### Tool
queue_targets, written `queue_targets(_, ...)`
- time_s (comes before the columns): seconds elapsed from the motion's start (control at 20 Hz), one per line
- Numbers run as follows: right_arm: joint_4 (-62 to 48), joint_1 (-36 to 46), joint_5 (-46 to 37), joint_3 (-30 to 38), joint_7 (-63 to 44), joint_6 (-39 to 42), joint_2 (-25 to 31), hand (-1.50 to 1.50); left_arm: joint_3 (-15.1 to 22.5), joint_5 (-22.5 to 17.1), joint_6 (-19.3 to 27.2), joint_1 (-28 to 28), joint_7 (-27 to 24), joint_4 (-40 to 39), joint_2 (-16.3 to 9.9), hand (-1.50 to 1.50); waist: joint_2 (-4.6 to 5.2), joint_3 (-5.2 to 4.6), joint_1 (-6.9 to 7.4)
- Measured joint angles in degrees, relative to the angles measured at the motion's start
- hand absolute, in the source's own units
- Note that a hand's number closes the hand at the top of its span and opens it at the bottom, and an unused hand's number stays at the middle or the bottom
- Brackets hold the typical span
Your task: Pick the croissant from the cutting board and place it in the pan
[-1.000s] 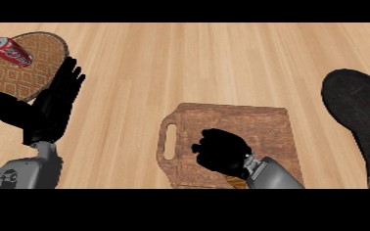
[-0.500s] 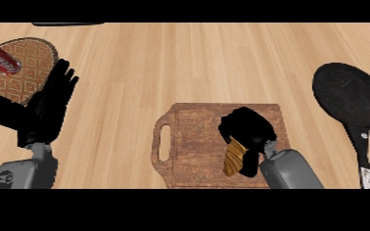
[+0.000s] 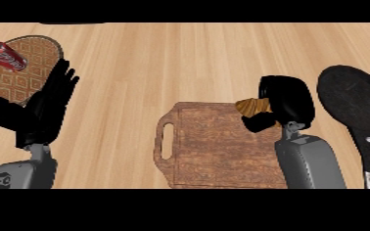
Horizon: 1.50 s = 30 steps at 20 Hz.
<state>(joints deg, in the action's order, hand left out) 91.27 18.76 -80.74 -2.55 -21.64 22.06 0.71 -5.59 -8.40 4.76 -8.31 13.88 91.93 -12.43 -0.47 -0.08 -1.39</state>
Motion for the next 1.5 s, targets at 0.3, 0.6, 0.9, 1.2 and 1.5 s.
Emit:
queue_targets(0.3, 9.94, 6.17, -6.54, -2.54, -10.15, 2.1, -0.36, 1.5, 0.55, 0.15, -0.43, -0.23, -0.74, -0.62, 0.78, 0.0, 0.16, 0.02, 0.86)
queue_targets(0.6, 13.6, 11.5, -5.47, 2.4, -12.42, 5.67, 1.77, 1.5, 1.32, 1.55, 0.33, -1.48, -1.06, -1.55, 2.08, 0.0, 0.37, 0.04, 1.21)
queue_targets(0.9, 14.48, 10.9, -1.45, 11.5, -10.35, 2.29, 7.09, 1.5, 1.03, 1.52, -0.4, -0.54, -1.31, -0.89, 2.06, 0.0, 0.42, 0.07, 1.31)
queue_targets(1.2, 8.58, 8.91, 4.74, 21.74, -4.48, -5.62, 13.34, 1.5, 0.8, 1.52, -0.48, -0.79, -0.07, -0.1, 2.08, 0.0, 0.49, 0.11, 1.41)
queue_targets(1.5, -2.46, 7.09, 12.56, 32.11, 5.19, -14.42, 20.83, 1.5, 1.07, 1.81, -0.3, -0.4, 0.82, 0.89, 2.53, 0.0, 0.56, 0.12, 1.56)
